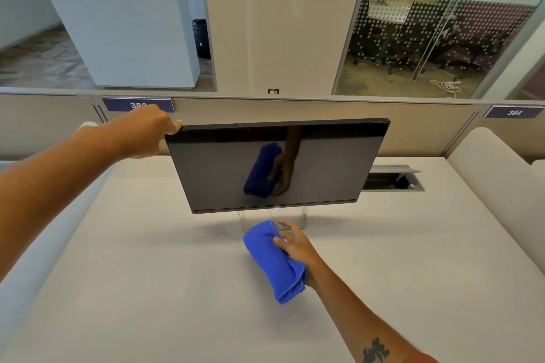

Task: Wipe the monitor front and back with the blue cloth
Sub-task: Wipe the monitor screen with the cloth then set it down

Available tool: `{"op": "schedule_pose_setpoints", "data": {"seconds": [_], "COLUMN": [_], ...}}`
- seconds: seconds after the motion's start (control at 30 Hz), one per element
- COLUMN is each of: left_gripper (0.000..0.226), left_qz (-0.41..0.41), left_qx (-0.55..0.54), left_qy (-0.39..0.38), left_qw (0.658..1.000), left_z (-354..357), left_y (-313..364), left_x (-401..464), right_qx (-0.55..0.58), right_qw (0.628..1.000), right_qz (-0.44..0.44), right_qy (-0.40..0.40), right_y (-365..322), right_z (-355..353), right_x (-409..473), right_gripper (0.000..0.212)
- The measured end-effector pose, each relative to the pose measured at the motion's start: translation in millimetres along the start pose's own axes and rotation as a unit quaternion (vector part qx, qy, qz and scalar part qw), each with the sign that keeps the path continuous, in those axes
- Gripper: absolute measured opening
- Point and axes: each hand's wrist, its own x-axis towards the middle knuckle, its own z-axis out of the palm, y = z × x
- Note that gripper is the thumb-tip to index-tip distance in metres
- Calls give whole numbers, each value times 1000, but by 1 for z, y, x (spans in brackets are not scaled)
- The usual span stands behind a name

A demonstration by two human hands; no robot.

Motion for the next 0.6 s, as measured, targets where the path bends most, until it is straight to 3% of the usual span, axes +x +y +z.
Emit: {"op": "schedule_pose_setpoints", "data": {"seconds": [0.17,0.37,0.6], "left_gripper": [54,56,59], "left_qz": [4,6,3], "left_qx": [6,17,31], "left_qy": [-6,-13,-23], "left_qw": [1000,1000,999], "left_z": [2,1,1], "left_y": [-1,-1,-3], "left_x": [-1,0,1], "right_qx": [-21,118,113], "right_qw": [998,993,988], "right_qz": [-32,-2,-101], "right_qy": [56,7,-24], "right_y": [0,4,9], "right_z": [-25,-63,-91], "right_x": [-9,-32,-44], "right_gripper": [25,52,74]}}
